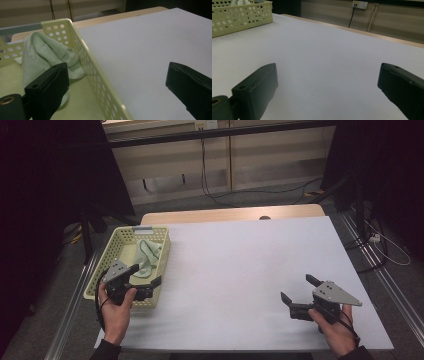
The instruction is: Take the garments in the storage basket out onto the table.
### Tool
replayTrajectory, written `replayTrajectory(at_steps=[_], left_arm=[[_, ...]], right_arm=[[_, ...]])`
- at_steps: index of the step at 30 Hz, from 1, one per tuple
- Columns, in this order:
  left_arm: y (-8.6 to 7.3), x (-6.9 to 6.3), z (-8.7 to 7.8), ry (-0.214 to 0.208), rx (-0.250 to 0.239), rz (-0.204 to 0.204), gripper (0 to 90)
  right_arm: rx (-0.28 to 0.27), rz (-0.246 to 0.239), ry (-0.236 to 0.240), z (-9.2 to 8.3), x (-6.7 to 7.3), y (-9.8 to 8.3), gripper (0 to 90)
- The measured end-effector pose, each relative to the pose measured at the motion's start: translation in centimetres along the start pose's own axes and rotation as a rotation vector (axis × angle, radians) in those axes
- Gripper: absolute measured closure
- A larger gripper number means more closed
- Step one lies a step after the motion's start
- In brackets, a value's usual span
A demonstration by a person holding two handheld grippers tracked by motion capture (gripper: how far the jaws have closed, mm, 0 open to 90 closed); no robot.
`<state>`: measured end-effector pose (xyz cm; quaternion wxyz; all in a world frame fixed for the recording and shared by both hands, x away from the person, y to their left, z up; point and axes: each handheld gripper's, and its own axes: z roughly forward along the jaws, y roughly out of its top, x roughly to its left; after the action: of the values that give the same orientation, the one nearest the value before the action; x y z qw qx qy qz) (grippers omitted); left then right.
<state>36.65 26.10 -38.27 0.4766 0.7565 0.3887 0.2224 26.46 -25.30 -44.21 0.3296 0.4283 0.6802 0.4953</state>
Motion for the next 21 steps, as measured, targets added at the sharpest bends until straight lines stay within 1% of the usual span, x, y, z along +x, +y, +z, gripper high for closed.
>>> replayTrajectory(at_steps=[2,4,8,11,13,14,17,18,21], left_arm=[[0.1,0.2,0.1,-0.003,0.004,-0.002,4.7],[0.2,0.3,0.2,0.001,0.008,0.005,4.7],[0.6,0.4,0.3,0.000,0.006,0.004,4.7],[0.9,0.8,0.4,0.003,0.010,0.005,4.7],[1.1,1.1,0.6,0.011,0.012,-0.001,4.7],[1.3,1.4,0.8,0.010,0.015,-0.012,4.7],[1.5,1.6,1.0,0.015,0.027,-0.017,4.7],[1.7,1.8,1.2,0.027,0.030,-0.033,4.7],[1.9,2.1,1.4,0.038,0.035,-0.039,4.7]], right_arm=[[0.000,0.000,0.000,0.0,0.0,0.0,1.9],[0.001,-0.001,0.002,0.0,0.0,0.0,1.9],[0.002,0.001,0.001,0.1,0.0,0.0,1.9],[0.002,0.000,0.003,0.1,0.0,0.0,1.9],[0.002,-0.001,0.003,0.1,0.0,0.0,1.9],[0.002,-0.001,0.003,0.1,0.0,0.0,1.9],[0.002,0.000,0.003,0.1,0.0,0.0,2.0],[0.004,0.001,0.004,0.1,0.0,0.0,1.9],[0.005,-0.001,0.005,0.1,0.0,0.0,2.0]])
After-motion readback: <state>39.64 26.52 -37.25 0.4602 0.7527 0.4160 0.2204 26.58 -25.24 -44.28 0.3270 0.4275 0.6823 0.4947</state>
